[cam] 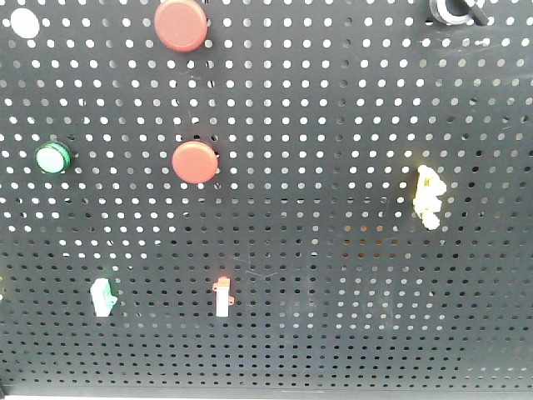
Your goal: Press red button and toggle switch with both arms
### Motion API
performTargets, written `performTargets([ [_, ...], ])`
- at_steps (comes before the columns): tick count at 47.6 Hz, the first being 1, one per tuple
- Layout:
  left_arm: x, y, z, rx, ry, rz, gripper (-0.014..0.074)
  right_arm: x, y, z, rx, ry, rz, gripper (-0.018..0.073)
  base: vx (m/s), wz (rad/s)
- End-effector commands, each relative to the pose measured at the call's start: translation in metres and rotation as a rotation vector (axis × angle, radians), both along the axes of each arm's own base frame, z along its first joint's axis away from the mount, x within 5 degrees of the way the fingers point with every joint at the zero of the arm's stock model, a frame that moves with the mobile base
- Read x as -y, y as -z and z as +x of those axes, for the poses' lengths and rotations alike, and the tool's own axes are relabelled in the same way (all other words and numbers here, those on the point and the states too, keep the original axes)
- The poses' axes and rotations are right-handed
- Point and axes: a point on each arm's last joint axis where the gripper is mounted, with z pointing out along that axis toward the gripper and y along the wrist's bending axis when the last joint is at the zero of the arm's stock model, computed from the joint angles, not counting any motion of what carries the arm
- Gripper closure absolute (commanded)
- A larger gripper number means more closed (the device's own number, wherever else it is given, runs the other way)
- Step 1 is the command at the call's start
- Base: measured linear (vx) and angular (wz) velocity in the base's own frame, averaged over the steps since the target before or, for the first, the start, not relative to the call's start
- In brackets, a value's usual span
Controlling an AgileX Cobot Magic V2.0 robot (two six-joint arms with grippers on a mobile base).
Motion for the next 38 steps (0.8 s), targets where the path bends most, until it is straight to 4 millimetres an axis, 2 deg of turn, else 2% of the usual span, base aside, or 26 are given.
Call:
performTargets([
  [1,-0.002,-0.014,0.002,0.055,-0.03,-0.063,0.0594,0.002,-0.012,0.001,0.063,0.023,0.016,0.0562,0.0,0.0],
  [11,-0.002,-0.01,0.003,0.057,-0.041,-0.054,0.0594,0.002,-0.012,0.001,0.062,0.023,0.016,0.0562,0.0,0.0],
  [16,-0.01,-0.002,0.007,0.146,-0.139,0.031,0.0594,0.002,-0.012,0.001,0.062,0.023,0.016,0.0562,0.0,0.01],
  [25,-0.024,0.028,0.008,0.21,-0.341,0.036,0.0594,0.002,-0.012,0.001,0.062,0.023,0.016,0.0562,0.0,0.0],
  [34,-0.03,0.073,0.005,0.204,-0.421,-0.073,0.0594,0.002,-0.012,0.001,0.062,0.023,0.016,0.0562,0.0,0.0],
  [38,-0.03,0.076,0.005,0.166,-0.412,-0.039,0.0594,0.002,-0.012,0.001,0.062,0.023,0.016,0.0562,0.0,0.0],
])
